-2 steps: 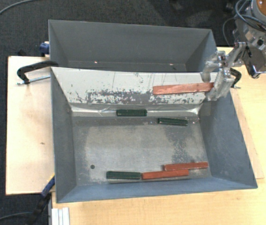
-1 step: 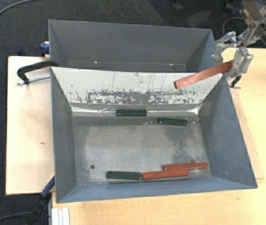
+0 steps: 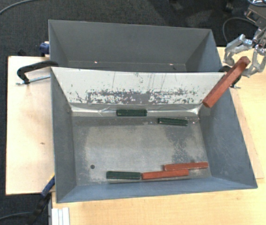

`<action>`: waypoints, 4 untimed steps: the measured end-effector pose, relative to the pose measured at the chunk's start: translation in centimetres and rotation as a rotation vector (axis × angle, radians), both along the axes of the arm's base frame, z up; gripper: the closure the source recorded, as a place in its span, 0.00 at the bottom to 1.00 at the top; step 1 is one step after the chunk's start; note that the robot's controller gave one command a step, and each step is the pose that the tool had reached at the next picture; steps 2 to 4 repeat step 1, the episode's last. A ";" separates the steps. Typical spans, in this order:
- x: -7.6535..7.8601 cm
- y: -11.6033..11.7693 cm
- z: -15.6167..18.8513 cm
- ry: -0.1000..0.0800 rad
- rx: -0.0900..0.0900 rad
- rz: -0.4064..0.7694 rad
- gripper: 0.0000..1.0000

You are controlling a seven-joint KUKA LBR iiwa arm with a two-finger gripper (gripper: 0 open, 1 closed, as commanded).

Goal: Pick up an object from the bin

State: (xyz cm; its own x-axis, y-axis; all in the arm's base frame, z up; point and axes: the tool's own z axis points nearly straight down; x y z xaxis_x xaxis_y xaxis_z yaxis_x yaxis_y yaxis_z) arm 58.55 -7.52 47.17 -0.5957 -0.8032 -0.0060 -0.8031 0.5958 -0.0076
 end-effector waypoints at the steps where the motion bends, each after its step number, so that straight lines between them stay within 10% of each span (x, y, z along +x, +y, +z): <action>1: 1.7 -5.6 -0.5 0.001 -0.004 0.434 1.00; 4: 1.7 -5.6 -0.5 0.001 -0.004 0.434 1.00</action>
Offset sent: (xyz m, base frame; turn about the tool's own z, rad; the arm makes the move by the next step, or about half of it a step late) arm 0.0156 -0.0552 -0.0064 -0.4393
